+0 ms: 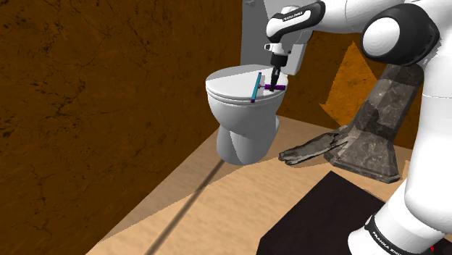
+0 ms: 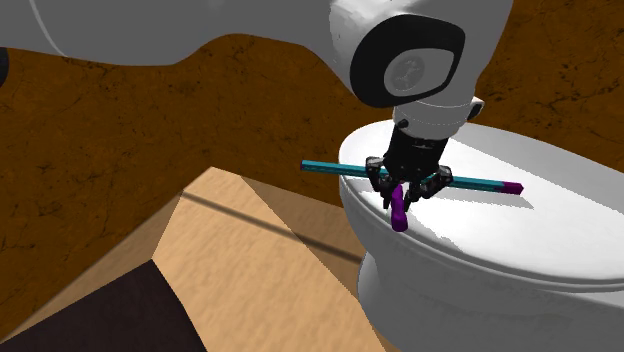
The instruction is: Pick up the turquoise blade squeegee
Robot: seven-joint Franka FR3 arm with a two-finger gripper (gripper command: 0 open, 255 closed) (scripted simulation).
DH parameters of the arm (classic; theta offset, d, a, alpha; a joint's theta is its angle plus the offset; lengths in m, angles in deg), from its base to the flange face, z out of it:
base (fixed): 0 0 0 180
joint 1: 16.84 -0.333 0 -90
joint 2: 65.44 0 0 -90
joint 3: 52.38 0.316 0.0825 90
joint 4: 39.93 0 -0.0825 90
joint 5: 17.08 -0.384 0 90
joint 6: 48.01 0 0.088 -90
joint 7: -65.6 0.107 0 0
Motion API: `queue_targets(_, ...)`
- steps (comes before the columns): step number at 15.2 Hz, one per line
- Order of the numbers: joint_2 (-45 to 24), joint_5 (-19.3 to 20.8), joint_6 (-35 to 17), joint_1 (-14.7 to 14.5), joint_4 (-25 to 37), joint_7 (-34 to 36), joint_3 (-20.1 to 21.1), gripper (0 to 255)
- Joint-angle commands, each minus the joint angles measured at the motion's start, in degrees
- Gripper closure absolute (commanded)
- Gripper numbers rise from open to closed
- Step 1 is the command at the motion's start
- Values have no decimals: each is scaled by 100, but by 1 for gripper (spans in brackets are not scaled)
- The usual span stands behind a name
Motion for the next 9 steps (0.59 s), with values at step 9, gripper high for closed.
queue_targets(9, 38, 31, 420, 16, 378, 51, -13, 255)
